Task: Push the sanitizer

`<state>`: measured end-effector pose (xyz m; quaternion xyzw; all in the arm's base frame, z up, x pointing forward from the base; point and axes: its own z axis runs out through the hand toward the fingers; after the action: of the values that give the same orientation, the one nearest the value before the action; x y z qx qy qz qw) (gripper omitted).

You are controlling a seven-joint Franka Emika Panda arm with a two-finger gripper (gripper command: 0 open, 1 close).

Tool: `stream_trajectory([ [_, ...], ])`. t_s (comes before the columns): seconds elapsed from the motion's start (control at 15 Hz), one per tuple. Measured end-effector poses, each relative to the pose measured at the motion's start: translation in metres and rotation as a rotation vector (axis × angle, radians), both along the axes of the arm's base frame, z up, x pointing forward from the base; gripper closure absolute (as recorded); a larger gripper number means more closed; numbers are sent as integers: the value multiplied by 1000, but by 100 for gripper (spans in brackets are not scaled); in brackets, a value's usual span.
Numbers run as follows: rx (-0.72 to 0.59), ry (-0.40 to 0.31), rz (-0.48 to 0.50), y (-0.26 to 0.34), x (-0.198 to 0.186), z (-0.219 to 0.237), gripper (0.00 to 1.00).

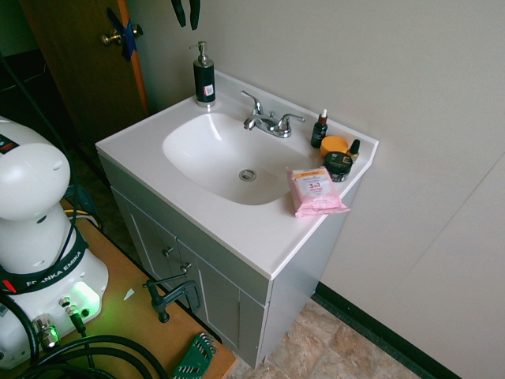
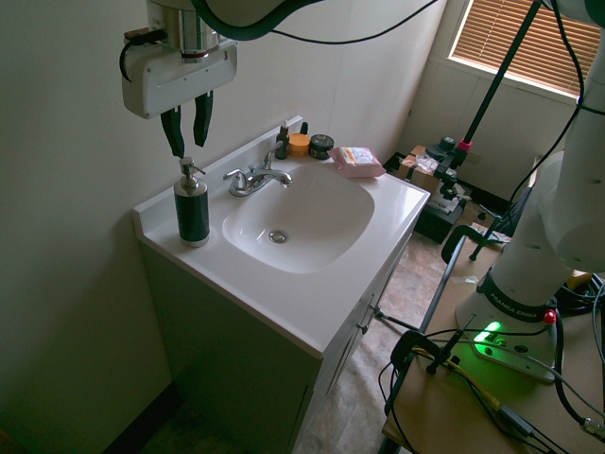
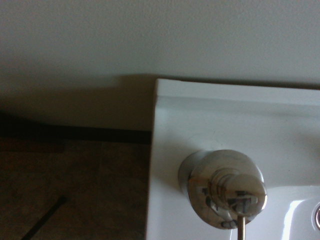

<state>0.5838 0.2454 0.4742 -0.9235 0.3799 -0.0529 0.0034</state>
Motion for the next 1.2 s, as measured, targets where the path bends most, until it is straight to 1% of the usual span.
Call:
stream_trajectory([
  [0.2,-11,10,-21,-11,12,-9,100],
  [0.47,-28,30,-23,-13,17,-26,100],
  [0.8,-35,34,-33,-18,27,-35,100],
  [1.2,-36,34,-16,-7,23,-35,100],
])
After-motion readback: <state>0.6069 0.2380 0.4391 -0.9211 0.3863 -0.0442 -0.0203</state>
